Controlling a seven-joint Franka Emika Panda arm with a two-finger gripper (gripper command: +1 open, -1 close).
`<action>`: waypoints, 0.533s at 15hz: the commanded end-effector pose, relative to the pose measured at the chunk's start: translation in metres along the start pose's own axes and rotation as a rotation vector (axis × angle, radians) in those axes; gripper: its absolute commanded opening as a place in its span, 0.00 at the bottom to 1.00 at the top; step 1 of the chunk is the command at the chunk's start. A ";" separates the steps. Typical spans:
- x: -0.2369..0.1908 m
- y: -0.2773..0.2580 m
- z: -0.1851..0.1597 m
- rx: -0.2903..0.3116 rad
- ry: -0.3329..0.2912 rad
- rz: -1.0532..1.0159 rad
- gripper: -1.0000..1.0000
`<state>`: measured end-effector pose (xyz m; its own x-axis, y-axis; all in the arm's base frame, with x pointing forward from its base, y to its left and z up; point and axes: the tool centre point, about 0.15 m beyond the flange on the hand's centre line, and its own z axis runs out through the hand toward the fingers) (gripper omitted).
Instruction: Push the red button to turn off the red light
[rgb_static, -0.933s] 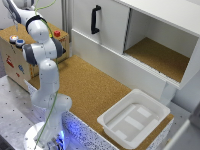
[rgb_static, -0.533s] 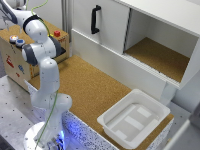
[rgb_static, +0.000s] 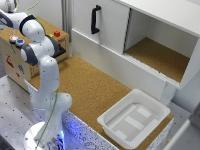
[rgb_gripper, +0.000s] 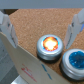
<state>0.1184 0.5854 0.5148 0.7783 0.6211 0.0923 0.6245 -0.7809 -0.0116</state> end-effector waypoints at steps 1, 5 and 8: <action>0.061 -0.011 -0.006 -0.130 -0.162 0.068 0.00; 0.076 -0.023 0.018 -0.092 -0.188 0.066 0.00; 0.076 -0.031 0.028 -0.089 -0.219 0.064 0.00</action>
<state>0.1430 0.6024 0.4981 0.8067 0.5850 0.0834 0.5894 -0.8068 -0.0423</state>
